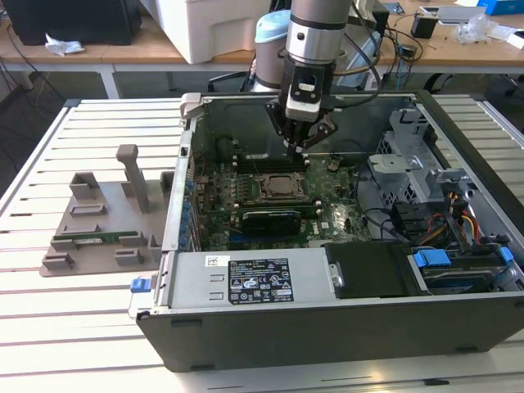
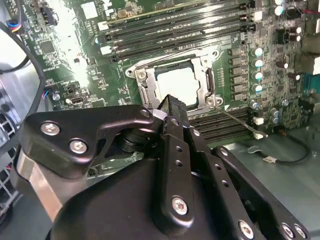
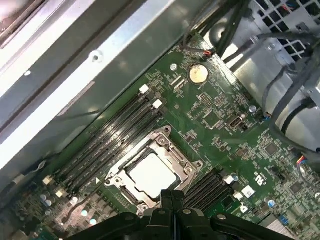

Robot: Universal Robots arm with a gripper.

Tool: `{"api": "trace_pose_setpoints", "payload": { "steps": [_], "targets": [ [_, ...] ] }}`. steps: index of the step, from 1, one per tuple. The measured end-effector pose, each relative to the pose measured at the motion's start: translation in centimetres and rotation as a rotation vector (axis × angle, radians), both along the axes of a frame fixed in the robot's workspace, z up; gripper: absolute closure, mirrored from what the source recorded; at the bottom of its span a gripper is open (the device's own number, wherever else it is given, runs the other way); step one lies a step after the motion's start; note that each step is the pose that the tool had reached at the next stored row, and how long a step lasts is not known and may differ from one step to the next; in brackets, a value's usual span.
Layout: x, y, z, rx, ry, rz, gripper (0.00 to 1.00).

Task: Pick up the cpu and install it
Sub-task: 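Install the first cpu locking lever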

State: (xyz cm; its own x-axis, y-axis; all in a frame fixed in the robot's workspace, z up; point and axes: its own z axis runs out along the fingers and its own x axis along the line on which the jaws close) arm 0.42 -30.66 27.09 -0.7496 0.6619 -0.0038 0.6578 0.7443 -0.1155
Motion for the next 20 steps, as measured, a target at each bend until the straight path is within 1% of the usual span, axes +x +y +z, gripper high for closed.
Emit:
{"api": "trace_pose_setpoints", "payload": {
  "steps": [1,2,6,7,9,10,15,17,20],
  "targets": [
    [0.0,0.0,0.0,0.0,0.0,0.046,0.89],
    [0.0,0.0,0.0,0.0,0.0,0.112,0.89],
    [0.0,0.0,0.0,0.0,0.0,0.197,0.89],
    [0.0,0.0,0.0,0.0,0.0,0.228,0.89],
    [0.0,0.0,0.0,0.0,0.0,0.251,0.89],
    [0.0,0.0,0.0,0.0,0.0001,0.273,0.89],
    [0.0,0.0,0.0,0.0,0.0,0.333,0.89],
    [0.0,0.0,0.0,0.0,0.0001,0.399,0.89],
    [0.0,0.0,0.0,0.0,0.0,0.441,0.89]
  ]
}}
